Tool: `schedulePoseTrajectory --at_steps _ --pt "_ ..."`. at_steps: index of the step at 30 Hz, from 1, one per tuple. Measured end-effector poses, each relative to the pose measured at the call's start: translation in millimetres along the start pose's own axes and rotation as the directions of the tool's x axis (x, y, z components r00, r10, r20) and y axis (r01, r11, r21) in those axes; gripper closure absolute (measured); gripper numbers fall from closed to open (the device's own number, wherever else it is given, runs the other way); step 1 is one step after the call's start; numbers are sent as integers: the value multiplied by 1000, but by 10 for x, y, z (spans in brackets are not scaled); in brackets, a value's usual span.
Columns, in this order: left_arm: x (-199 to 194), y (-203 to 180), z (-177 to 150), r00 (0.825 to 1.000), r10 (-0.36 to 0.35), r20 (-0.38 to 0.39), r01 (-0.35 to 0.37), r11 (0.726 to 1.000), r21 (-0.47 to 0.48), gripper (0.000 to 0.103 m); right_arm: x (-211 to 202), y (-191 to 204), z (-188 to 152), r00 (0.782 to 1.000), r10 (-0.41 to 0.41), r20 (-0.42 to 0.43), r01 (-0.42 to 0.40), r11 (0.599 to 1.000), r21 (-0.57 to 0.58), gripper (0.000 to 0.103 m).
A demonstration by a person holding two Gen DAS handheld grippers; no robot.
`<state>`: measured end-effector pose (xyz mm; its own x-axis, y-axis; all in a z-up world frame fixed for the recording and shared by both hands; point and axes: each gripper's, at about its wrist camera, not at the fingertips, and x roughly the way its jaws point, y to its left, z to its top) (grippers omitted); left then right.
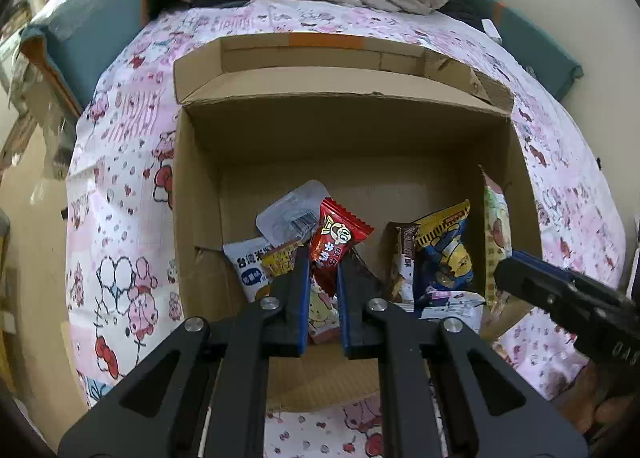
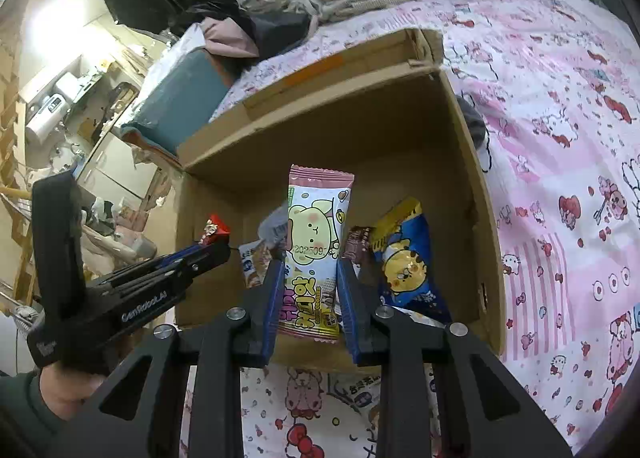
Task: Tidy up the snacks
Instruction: 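Carry the red candy and cartoon bar into the box and open both tools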
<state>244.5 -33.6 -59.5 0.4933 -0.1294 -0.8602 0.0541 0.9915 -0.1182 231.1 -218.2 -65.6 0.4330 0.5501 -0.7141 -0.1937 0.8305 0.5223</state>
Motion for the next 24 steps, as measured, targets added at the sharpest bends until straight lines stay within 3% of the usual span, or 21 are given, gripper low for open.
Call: schedulePoseTrajectory --at_steps 18,19,20,21,24 --pt "50 -41 -24 1000 25 -3 -24 999 21 90 74 -107 50 997 71 -2 -70 994 87 71" --pt "40 -39 -23 1000 23 0 -23 1000 21 87 70 -104 60 997 73 -1 -72 994 85 64" --pt "35 -38 -21 1000 19 -1 -19 1000 20 74 62 -107 60 997 74 2 -74 993 88 48" --pt "23 -39 -22 1000 16 -1 -16 1000 18 56 45 -111 63 997 77 10 -78 993 91 42" --pt "-37 -54 -34 1000 16 21 -16 1000 17 30 -4 -121 69 997 67 26 -69 994 88 39"
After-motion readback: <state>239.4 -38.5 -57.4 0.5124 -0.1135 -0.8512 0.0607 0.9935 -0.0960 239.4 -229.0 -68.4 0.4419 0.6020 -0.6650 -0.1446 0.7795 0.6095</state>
